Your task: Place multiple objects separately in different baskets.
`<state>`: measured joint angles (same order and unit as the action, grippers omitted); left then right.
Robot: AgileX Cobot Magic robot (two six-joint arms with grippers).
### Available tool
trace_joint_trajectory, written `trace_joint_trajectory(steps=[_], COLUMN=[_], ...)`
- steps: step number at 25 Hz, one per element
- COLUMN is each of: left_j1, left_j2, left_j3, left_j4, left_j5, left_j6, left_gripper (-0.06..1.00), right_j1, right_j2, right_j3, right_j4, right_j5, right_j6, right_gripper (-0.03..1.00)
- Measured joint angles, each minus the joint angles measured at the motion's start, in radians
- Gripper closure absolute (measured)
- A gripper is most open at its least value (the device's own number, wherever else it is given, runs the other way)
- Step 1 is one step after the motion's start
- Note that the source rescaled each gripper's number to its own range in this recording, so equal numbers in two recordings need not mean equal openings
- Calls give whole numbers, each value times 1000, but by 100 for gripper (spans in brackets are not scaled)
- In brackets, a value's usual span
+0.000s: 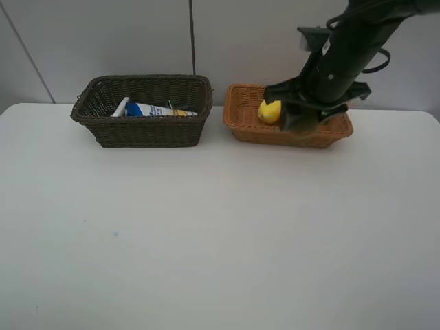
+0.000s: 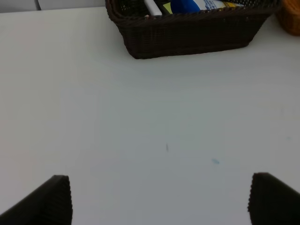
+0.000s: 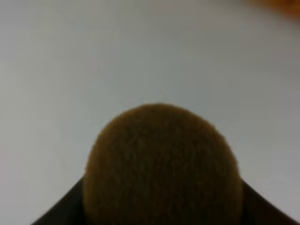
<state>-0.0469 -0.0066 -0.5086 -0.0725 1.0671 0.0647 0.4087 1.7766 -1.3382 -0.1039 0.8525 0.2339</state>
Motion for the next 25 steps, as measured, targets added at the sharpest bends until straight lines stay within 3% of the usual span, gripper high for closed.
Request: trace_joint_trajectory(steps=[6,7,8,10,11,13,15,21,25], left_j1=[0,0,0,0,0,0,0,0,0], left_j2=[0,0,0,0,0,0,0,0,0], left_j3=[0,0,0,0,0,0,0,0,0], left_j4=[0,0,0,0,0,0,0,0,0], left_j5=[0,0,0,0,0,0,0,0,0], left_j6=[0,0,0,0,0,0,0,0,0], left_gripper=[-4,-4,-4,-4,-4,-4,-4,-4,-4], right_j1=[-211,-231,-243,-250,-250,-249,-249,-252,-305], right_j2=[175,207,229,269,279,286,285,241,166], right_j3=[-142,-157,-170,-184,-186,-188,-191,-192,-184], right_j4=[-8,-8,-8,-19,-29,-42,-43,-107,-121], right_j5=[-134,-147,-157,-169,-169,-169,-169,-104,-39], right_j6=[-5,-6,-6,-7,-7,-7,-7,-7,4], right_gripper=[97,92,79,33,20,6,1,1,1])
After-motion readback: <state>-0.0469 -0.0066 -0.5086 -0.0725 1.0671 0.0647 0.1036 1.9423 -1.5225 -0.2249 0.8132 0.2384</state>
